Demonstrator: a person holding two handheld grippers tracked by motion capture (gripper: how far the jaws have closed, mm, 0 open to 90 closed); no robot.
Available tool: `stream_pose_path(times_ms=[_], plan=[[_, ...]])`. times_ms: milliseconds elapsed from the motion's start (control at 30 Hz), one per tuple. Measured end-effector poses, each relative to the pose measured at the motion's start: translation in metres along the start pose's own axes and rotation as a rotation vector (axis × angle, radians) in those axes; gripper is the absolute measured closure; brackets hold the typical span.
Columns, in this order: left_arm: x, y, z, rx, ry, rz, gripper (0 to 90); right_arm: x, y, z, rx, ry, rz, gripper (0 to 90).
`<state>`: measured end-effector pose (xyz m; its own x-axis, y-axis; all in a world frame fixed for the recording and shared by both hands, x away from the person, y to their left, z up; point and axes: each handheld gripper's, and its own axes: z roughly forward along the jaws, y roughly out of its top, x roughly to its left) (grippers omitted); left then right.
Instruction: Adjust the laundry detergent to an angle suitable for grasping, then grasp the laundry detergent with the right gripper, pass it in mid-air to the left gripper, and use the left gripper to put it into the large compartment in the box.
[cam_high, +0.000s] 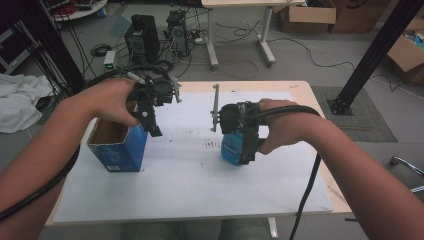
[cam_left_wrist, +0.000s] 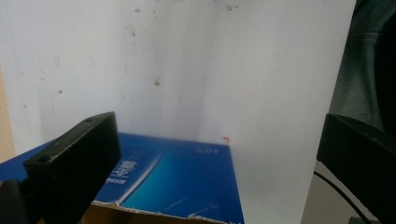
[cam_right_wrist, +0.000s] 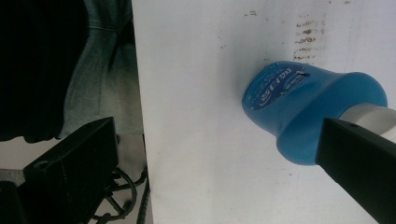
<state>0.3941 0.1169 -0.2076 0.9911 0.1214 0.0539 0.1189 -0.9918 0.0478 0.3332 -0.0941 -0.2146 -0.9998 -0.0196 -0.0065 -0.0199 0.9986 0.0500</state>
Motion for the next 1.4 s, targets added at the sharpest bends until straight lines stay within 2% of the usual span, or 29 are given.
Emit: stream_pose_path(times_ms=[233, 333, 433, 500, 567, 667, 900, 1300, 1400], plan=[[-0.0008, 0.0036, -0.0016, -0.009, -0.002, 0.009, 0.1, -0.0011, -0.0004, 0.0001, 0.001, -0.006, -0.009, 0.0], [-0.0006, 0.0028, 0.0007, -0.022, -0.013, -0.007, 0.1, -0.0019, -0.0010, 0.0016, 0.000, -0.007, -0.014, 0.0], [-0.0009, 0.0033, 0.0048, 0.004, -0.013, -0.011, 0.1, -0.0033, -0.0032, 0.0043, -0.006, -0.007, -0.009, 0.0], [-0.0019, 0.0034, 0.0059, 0.003, -0.014, -0.012, 0.1, -0.0035, -0.0035, 0.0051, -0.005, -0.007, -0.010, 0.0], [-0.0027, 0.0036, 0.0064, -0.009, -0.014, -0.009, 0.2, -0.0031, -0.0034, 0.0065, -0.001, -0.008, -0.009, 0.0], [-0.0032, 0.0049, 0.0066, 0.005, -0.013, 0.004, 0.1, -0.0015, -0.0024, 0.0062, 0.001, -0.007, -0.010, 0.0], [-0.0036, 0.0042, 0.0039, -0.012, -0.006, 0.006, 0.2, -0.0014, -0.0017, 0.0031, -0.005, -0.016, -0.006, 0.0], [-0.0088, 0.0043, 0.0031, 0.000, -0.001, 0.018, 0.2, 0.0043, -0.0013, 0.0070, 0.010, -0.013, 0.006, 0.0], [-0.0095, 0.0019, 0.0049, -0.015, -0.005, 0.020, 0.2, 0.0059, 0.0003, 0.0086, -0.008, -0.010, 0.012, 0.0]])
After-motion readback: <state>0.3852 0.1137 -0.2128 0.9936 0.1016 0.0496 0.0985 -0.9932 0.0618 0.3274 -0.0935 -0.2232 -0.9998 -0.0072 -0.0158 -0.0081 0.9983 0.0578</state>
